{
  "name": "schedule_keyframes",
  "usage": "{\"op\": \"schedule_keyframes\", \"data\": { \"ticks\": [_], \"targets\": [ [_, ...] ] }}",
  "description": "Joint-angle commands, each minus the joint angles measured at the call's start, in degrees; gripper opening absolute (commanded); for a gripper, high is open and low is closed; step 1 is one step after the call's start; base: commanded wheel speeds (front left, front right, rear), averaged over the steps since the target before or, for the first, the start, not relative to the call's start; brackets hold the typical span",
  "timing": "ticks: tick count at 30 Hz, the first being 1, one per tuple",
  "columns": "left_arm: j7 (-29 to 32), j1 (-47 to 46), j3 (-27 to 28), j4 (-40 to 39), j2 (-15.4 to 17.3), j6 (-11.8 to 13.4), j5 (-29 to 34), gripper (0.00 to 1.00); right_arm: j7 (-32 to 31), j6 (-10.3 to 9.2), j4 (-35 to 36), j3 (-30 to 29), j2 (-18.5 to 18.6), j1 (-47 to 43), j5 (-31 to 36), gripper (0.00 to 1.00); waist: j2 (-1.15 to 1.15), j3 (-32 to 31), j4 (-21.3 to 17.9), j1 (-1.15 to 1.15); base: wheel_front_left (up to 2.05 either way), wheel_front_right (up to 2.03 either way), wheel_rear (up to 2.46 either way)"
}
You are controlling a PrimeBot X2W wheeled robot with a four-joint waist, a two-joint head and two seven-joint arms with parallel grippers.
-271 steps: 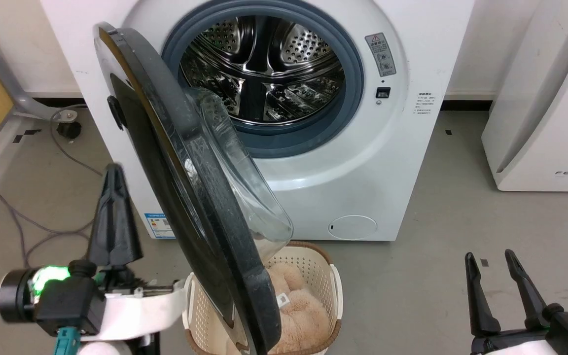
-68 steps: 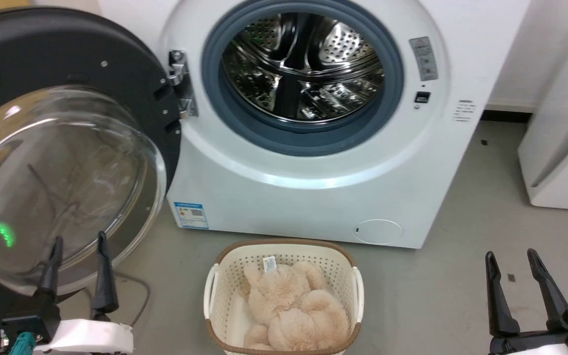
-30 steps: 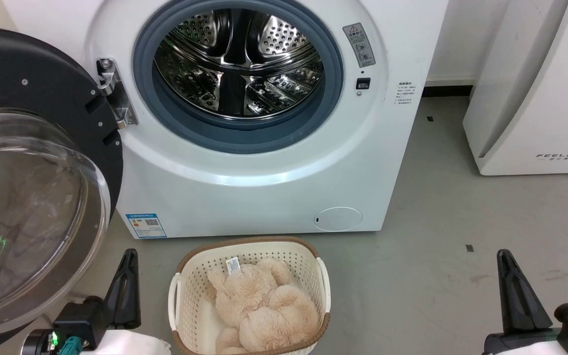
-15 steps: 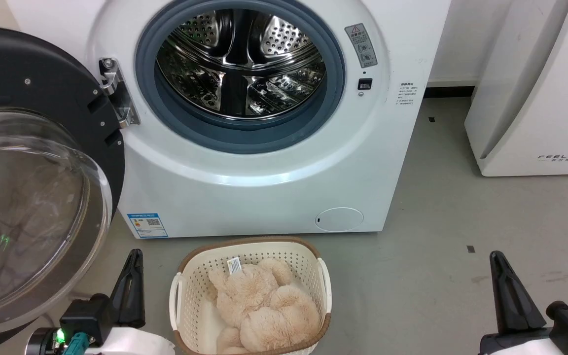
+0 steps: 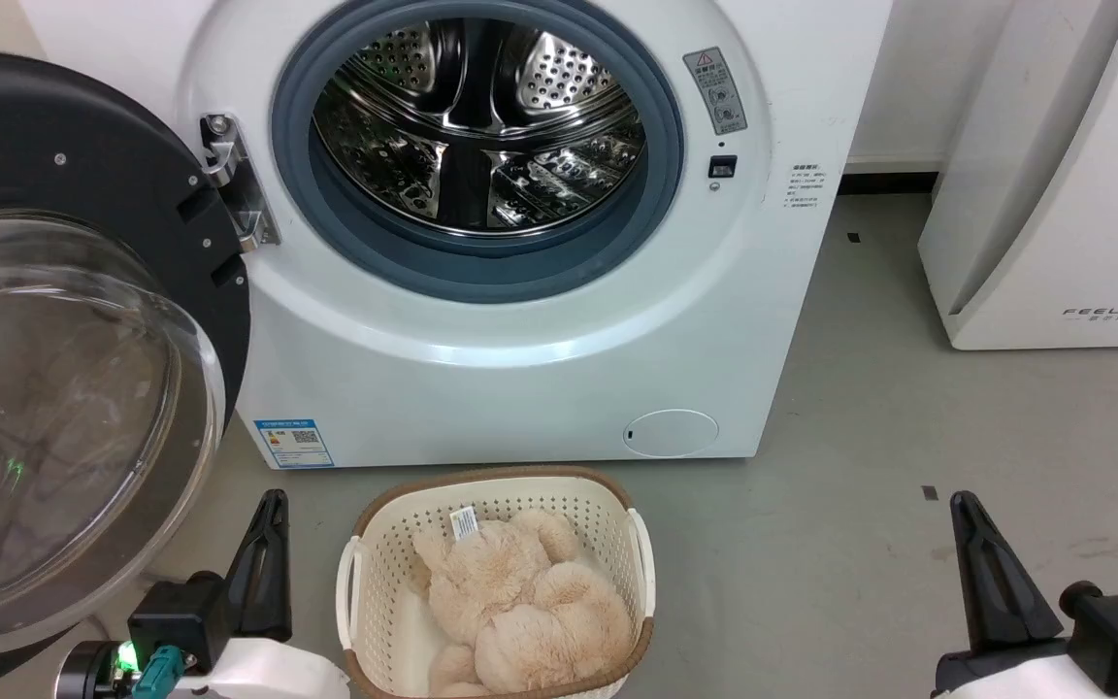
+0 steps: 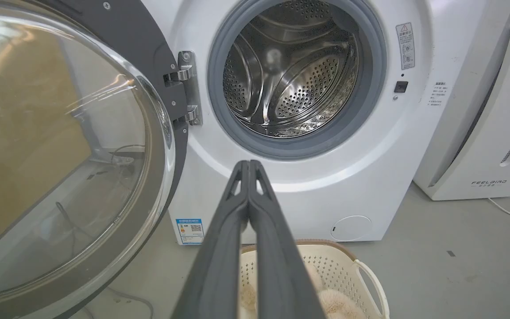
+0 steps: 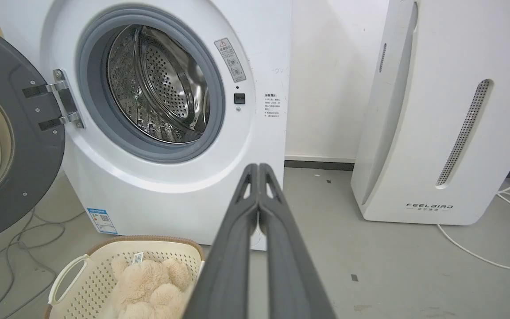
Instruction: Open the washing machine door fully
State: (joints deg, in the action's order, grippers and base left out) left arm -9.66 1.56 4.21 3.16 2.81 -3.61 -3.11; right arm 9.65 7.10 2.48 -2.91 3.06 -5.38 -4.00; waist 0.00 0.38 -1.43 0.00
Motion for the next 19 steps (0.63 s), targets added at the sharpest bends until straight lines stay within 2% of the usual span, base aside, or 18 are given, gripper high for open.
{"op": "schedule_keyframes", "data": {
  "ticks": [1, 19],
  "targets": [
    [0.29, -0.48, -0.25, -0.43, 0.03, 0.33, 0.42, 0.00, -0.40, 0.14, -0.20, 0.18, -0.07, 1.11, 0.48, 0.00, 0.00, -0.01, 0.03, 0.00, 0.00, 0.00, 0.00],
    [2.32, -0.71, -1.11, -1.02, 0.04, 1.04, 1.00, 0.00, -2.40, 0.19, -0.69, 0.77, -0.09, 2.03, 1.24, 0.00, 0.00, -0.09, 0.33, 0.00, 0.00, 0.00, 0.00]
  ]
}}
